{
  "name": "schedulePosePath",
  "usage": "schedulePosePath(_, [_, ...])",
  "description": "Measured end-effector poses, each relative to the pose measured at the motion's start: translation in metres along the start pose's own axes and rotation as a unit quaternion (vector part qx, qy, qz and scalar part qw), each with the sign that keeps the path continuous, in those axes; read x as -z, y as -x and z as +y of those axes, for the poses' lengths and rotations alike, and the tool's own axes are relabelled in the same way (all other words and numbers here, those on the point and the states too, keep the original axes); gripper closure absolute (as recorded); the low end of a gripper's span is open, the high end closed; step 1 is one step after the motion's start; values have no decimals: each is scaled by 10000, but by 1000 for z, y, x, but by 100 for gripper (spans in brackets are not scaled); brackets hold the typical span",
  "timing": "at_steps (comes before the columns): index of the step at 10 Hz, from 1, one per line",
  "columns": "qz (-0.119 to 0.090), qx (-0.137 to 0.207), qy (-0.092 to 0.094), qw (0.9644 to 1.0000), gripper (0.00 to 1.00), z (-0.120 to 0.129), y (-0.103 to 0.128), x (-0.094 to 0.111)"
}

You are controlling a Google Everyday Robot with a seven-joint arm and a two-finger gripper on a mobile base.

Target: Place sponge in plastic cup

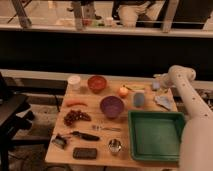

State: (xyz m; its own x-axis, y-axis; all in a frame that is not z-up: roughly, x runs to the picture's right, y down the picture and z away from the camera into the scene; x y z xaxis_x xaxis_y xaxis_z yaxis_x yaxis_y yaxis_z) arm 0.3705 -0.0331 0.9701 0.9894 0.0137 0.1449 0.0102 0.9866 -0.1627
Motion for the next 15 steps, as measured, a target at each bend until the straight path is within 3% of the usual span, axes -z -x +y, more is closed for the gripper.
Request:
schedulePosePath(4, [80, 47, -210, 9997, 20, -7, -15, -7])
schedulePosePath(6, [121, -12, -257, 9996, 27, -2, -29, -9])
schedulePosePath(15, [316, -19, -201, 9993, 27, 12, -39, -33])
